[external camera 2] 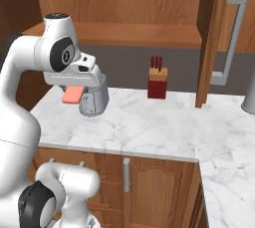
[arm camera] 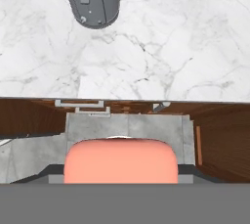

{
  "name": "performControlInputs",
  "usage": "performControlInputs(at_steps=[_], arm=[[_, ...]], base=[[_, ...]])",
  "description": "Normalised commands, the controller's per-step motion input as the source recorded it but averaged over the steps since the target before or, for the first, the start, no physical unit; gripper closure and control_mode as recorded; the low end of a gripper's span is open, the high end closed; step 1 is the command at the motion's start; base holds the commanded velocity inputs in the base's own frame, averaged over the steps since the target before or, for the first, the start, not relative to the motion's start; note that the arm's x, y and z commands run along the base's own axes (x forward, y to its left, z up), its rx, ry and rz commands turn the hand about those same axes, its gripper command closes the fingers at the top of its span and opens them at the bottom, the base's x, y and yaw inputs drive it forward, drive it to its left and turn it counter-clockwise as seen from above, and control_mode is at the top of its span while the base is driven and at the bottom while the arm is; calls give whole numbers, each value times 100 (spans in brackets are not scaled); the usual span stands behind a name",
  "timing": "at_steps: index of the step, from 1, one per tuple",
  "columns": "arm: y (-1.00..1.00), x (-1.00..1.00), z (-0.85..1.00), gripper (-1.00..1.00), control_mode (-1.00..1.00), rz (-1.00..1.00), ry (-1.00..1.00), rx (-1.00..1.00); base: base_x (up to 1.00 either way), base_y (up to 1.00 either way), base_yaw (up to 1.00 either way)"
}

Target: Pick up the bar soap and bar soap from the sink, and place them back in the cabinet, and close the cabinet doors.

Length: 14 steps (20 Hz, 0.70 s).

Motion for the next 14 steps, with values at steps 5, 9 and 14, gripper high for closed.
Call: performControlInputs(at_steps=[5, 9, 14], arm=[[0, 0, 0, 100, 100, 0, 0, 0], [0, 0, 0, 100, 100, 0, 0, 0], [0, 0, 0, 100, 100, 0, 0, 0]], base=[[8, -8, 1], [0, 0, 1], [0, 0, 0]])
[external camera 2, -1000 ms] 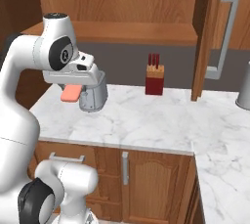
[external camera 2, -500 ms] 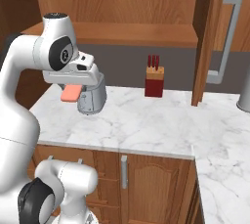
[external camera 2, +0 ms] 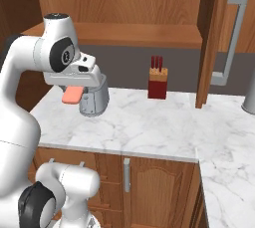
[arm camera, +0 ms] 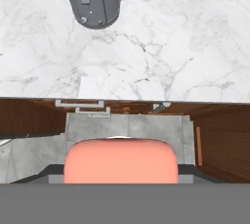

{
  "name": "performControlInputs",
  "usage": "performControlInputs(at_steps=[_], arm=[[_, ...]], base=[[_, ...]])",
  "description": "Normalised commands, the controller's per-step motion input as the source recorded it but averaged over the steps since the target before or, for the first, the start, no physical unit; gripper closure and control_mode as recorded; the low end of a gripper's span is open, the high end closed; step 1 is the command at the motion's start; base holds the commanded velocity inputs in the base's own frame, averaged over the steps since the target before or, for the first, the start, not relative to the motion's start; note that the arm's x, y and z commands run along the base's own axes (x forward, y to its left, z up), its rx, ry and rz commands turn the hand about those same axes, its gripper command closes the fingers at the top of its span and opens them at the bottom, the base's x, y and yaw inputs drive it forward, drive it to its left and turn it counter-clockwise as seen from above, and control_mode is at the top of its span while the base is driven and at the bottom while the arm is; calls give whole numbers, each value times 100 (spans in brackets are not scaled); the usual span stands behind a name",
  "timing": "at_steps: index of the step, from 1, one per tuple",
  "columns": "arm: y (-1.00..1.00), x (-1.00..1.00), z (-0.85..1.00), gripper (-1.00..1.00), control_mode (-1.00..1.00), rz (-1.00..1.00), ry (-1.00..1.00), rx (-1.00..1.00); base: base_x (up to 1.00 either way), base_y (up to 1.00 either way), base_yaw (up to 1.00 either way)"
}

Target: Pick up the bar soap and bar soap from the sink, and place them back in the cabinet, and close the cabinet doors.

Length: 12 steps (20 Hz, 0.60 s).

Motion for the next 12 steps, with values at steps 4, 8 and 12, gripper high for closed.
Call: performControlInputs(at_steps=[4, 8, 12], arm=[[0, 0, 0, 100, 100, 0, 0, 0], [0, 0, 0, 100, 100, 0, 0, 0], [0, 0, 0, 100, -100, 0, 0, 0]], base=[[0, 0, 0], [0, 0, 0], [0, 0, 0]])
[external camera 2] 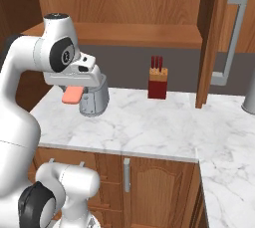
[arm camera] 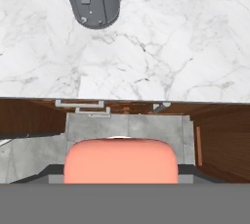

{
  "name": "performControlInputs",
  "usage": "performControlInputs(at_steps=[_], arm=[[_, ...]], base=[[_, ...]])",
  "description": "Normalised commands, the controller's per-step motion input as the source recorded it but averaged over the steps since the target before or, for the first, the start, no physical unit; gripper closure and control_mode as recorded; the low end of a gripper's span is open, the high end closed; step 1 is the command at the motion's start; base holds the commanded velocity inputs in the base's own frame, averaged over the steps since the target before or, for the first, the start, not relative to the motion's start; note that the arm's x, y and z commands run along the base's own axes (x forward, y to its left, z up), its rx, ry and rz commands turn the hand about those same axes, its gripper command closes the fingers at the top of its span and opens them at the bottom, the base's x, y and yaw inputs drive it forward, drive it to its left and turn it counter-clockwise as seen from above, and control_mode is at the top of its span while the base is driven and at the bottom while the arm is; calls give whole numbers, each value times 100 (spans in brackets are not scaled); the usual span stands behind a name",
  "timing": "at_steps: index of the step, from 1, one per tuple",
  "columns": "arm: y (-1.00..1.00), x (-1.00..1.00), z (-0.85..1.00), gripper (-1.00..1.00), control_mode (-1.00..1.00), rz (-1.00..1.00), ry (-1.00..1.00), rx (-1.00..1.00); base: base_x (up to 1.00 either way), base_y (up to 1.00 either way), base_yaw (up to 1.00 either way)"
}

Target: Pick up the bar soap and bar soap from the sink, and place them back in the cabinet, and close the cabinet doors.

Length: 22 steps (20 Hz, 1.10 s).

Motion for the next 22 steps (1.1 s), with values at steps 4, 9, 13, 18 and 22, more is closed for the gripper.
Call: performControlInputs(at_steps=[4, 9, 13, 18, 22], arm=[[0, 0, 0, 100, -100, 0, 0, 0], [0, 0, 27, 100, -100, 0, -10, 0], [0, 0, 44, 100, -100, 0, -20, 0], [0, 15, 42, 100, -100, 0, -19, 0], [-3, 45, 22, 100, -100, 0, -18, 0]], base=[[0, 0, 0], [0, 0, 0], [0, 0, 0], [0, 0, 0], [0, 0, 0]])
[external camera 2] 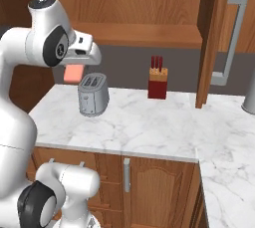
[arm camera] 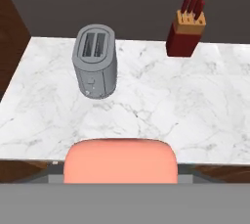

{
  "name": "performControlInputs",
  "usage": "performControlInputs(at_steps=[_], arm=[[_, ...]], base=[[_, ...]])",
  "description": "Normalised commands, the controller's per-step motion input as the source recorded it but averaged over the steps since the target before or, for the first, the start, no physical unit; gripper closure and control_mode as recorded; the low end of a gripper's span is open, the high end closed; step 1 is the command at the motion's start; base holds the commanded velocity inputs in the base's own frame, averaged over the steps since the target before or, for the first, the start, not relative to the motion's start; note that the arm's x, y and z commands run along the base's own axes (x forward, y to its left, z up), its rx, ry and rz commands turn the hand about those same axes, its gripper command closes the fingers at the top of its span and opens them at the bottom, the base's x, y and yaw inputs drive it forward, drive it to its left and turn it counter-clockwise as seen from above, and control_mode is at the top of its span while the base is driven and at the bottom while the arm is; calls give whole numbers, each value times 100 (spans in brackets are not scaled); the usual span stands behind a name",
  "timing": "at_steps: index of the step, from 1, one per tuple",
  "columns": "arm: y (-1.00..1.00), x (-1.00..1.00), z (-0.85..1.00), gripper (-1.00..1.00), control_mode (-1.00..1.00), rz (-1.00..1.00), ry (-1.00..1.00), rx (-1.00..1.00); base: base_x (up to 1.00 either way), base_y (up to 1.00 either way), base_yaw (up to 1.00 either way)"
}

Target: Pick up the bar soap and bar soap from the sink, and place them back in the cabinet, and close the cabinet doors.

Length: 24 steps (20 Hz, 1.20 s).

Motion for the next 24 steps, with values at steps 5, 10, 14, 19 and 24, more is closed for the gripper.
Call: performControlInputs(at_steps=[5, 10, 14, 19, 24], arm=[[-1, 59, 15, 100, -100, 0, -15, 0], [0, 58, 14, 100, -100, 0, -6, 0], [0, 57, 16, 100, -100, 0, -6, 0], [0, 42, 26, 100, -100, 0, -3, 0], [0, 23, 26, 100, -100, 0, -1, 0]], base=[[0, 0, 0], [0, 0, 0], [0, 0, 0], [0, 0, 0], [0, 0, 0]])
